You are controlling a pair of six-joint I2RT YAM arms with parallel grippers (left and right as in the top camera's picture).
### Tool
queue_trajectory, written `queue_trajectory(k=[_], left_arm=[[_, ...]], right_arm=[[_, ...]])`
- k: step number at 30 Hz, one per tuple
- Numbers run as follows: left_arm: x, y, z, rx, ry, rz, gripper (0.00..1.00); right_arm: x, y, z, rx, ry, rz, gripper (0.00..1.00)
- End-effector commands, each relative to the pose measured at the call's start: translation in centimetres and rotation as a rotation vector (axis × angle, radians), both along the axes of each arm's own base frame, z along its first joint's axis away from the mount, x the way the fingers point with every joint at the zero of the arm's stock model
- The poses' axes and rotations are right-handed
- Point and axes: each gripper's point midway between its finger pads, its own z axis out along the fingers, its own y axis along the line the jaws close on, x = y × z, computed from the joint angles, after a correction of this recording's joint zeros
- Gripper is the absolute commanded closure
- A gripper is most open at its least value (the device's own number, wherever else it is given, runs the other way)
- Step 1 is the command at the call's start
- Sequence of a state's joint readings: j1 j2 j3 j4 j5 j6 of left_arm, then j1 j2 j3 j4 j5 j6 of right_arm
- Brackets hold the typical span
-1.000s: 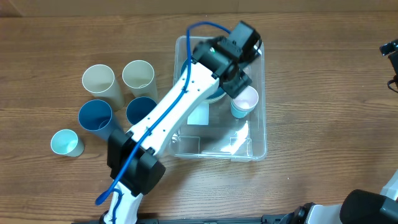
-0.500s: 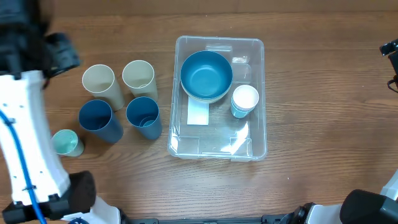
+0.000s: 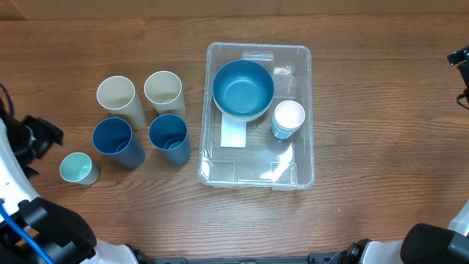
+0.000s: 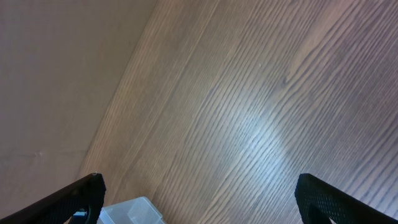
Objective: Pack container
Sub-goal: 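Move the left gripper to the small mint cup at front left, then grasp the mint cup, carry it and stack it on the pink cup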
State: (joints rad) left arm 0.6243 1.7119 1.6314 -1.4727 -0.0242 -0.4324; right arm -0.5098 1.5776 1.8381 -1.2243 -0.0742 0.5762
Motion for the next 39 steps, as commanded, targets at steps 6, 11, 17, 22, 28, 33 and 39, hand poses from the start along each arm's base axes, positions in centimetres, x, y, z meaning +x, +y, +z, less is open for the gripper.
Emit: queue_trajectory(k=[6,11,17,22,28,33,39], left_arm=[[-3.3,-1.5,-5.7,-0.053,0.017,0.069,0.2],[-4.9,-0.7,-8.8,-0.03,0.048,0.108,0.2],[-4.1,0.1,-11.7,0.017,-0.009,0.109,0.5],[-3.1,0.6,-11.6,0.034,-0.053,0.104,0.96],[-0.1,1.8,-2.9,0.078,-0.213,0.09,0.96],[1.5,1.5,11.5,0.266,-0.448,0.002,0.96],[6.5,-13.3,21.7,0.199,-0.838,-0.749,0.96]], right_arm=[[-0.2,0.0,0.5,-0.006,-0.014,-0.006,0.0],[-0.2,0.0,0.5,-0.006,-0.014,-0.006,0.0],[-0.2,0.0,0.5,-0.006,-0.014,-0.006,0.0],[-0.2,0.0,0.5,-0.006,-0.014,-0.006,0.0],[-0.2,0.0,0.5,-0.006,-0.014,-0.006,0.0],[-0.2,0.0,0.5,-0.006,-0.014,-0.006,0.0],[-0.2,0.0,0.5,-0.006,-0.014,-0.006,0.0]])
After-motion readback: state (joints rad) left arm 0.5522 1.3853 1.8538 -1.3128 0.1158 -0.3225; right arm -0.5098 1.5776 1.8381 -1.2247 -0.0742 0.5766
